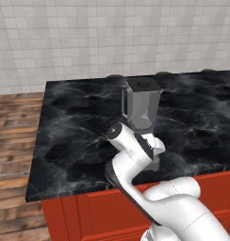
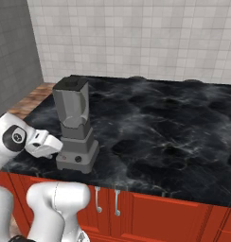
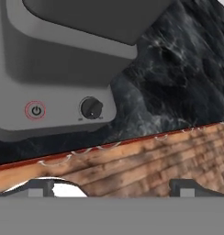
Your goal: Open the blender lid, put the banana in the blender, close the lid, and start the blender.
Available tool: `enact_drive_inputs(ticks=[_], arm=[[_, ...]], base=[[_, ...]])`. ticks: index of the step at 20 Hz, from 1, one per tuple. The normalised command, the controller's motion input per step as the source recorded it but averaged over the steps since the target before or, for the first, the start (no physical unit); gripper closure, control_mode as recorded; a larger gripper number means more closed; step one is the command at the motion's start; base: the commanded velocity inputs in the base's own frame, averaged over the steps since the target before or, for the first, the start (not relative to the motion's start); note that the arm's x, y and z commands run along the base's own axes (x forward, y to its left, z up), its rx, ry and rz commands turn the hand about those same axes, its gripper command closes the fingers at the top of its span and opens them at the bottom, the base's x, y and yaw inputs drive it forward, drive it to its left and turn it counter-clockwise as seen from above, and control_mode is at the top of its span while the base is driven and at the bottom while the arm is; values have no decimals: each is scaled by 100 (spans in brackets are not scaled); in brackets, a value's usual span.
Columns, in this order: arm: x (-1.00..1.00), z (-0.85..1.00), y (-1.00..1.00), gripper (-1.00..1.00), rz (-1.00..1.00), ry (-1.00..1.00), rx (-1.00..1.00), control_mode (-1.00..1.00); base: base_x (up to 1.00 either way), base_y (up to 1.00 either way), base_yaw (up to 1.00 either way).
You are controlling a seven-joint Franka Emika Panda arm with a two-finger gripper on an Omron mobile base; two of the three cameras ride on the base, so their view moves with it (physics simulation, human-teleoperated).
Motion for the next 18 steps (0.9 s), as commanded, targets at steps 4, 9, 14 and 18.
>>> enact_drive_inputs(ticks=[4,9,14,18], arm=[[6,-1,-8,-100,0,-5,0,-100],[13,0,0,-100,0,-2,-1,-100],[19,-10,0,-100,0,0,-1,-100],[23,-15,0,-100,0,0,-2,-100]], base=[[0,0,0],[0,0,0],[0,0,0],[0,0,0]])
